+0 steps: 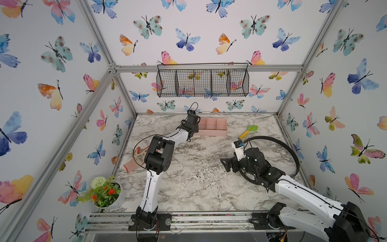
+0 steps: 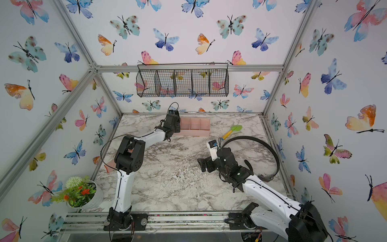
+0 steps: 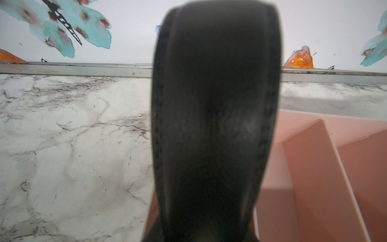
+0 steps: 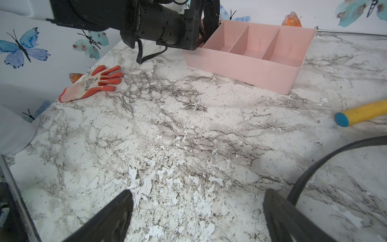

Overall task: Place the belts into the storage roll
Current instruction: Place the belt in the container.

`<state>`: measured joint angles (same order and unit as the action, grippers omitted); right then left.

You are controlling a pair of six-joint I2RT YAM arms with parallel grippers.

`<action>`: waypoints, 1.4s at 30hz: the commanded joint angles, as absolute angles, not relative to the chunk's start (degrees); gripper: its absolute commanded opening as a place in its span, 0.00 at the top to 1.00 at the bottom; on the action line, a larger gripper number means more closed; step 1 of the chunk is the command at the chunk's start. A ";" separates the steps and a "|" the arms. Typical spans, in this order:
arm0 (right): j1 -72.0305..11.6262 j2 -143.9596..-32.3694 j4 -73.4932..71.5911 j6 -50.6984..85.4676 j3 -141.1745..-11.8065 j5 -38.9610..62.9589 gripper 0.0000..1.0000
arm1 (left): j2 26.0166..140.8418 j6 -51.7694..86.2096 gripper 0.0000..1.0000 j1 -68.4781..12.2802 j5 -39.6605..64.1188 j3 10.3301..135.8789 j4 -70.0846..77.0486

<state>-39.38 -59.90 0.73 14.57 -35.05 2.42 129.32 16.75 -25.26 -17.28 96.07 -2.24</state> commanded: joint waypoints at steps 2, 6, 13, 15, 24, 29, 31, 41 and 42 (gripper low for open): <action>-39.38 -59.90 -0.68 15.40 -33.93 3.21 0.01 | 134.30 18.32 1.00 -25.61 -14.86 91.29 -14.60; -39.42 -59.77 -0.55 15.31 -33.75 3.13 0.01 | 132.74 18.28 1.00 -25.58 -14.50 90.56 -13.31; -39.40 -59.86 -0.82 15.73 -33.84 3.42 0.01 | 131.03 17.40 0.85 -25.54 -12.48 92.12 -13.72; -39.37 -59.91 -0.85 15.73 -33.84 3.52 0.01 | 130.25 17.36 0.78 -25.58 -12.24 92.14 -13.36; -39.33 -59.97 -0.60 15.56 -34.08 3.52 0.01 | 127.28 16.39 0.47 -25.51 -12.55 95.72 -14.47; -39.38 -59.82 -0.35 15.58 -34.18 3.60 0.01 | 125.87 16.04 0.33 -25.09 -12.96 97.50 -14.37; -39.37 -59.66 -0.13 15.47 -34.20 3.43 0.01 | 125.44 16.08 0.24 -24.83 -13.38 98.24 -14.38; -39.29 -59.91 2.44 14.59 -35.64 0.20 0.01 | 121.35 16.70 0.02 -23.59 -12.97 100.81 -12.78; -39.30 -60.08 2.49 14.50 -35.68 0.17 0.01 | 121.12 16.55 0.02 -23.55 -12.75 100.74 -12.49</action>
